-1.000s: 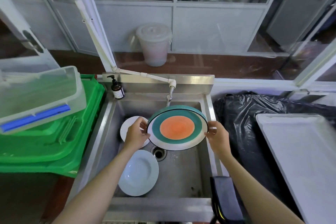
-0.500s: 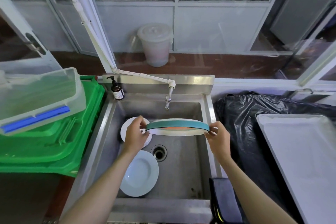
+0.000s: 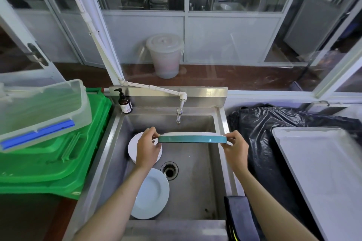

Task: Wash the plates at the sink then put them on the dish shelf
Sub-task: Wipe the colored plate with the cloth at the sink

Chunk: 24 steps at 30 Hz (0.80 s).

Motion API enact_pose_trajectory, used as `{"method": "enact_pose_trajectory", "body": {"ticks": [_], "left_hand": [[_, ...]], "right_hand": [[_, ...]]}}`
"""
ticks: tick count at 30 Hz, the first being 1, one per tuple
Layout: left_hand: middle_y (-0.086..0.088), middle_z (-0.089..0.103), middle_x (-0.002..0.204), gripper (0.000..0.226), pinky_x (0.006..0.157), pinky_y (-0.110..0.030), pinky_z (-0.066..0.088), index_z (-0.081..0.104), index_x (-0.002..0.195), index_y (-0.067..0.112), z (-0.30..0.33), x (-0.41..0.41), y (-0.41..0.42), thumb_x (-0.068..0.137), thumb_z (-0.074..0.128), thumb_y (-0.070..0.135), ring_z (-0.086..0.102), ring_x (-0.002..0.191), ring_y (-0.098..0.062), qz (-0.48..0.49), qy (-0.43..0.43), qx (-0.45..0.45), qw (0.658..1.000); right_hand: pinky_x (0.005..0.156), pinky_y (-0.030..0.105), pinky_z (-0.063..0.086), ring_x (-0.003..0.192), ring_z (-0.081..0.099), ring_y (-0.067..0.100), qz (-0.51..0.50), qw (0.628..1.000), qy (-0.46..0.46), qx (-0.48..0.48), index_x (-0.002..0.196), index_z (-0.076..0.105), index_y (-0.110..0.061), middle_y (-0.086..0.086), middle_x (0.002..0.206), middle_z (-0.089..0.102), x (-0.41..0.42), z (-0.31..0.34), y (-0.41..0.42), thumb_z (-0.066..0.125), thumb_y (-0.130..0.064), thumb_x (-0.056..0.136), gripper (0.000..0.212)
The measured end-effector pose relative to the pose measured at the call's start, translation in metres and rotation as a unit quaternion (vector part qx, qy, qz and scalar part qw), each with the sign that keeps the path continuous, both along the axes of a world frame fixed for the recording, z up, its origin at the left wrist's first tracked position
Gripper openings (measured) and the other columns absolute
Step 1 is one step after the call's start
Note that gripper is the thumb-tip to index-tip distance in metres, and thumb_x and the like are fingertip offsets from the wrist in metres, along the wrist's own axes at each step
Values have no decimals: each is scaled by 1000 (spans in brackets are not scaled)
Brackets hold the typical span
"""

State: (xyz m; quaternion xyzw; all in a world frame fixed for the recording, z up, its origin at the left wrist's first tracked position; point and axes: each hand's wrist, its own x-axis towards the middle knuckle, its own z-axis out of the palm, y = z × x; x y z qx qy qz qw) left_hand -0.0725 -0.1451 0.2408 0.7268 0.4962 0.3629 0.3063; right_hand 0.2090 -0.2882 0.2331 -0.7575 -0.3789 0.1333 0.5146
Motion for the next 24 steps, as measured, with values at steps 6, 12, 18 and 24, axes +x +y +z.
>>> {"method": "enact_pose_trajectory", "body": {"ticks": [6,12,18,24], "left_hand": [[3,62,82,34,72,-52,57,51,76,17,9,4,0,77,73,-9,61,80,-16,0,-17,0,1000],[5,62,82,34,72,-52,57,50,76,18,13,5,4,78,73,-7,63,79,-17,2,-15,0,1000],[3,63,81,31,73,-50,57,51,76,14,15,6,2,76,73,-9,62,78,-17,0,-15,4,1000],[2,63,81,31,72,-51,57,51,76,17,11,9,2,77,73,-6,61,78,-22,-1,-16,1,1000]], "right_hand": [[69,9,55,90,70,3,-9,1000,-10,0,84,56,-33,-10,89,70,1,9,3,83,0,84,42],[68,8,54,91,71,6,-16,1000,-4,-5,86,58,-26,-7,90,71,0,12,6,81,4,85,38],[68,6,53,91,70,9,-17,1000,0,7,89,60,-20,-3,91,72,-1,13,3,80,5,85,32],[72,9,56,95,70,12,-21,1000,16,6,86,56,-29,-8,93,70,-4,12,3,79,3,87,40]]}}
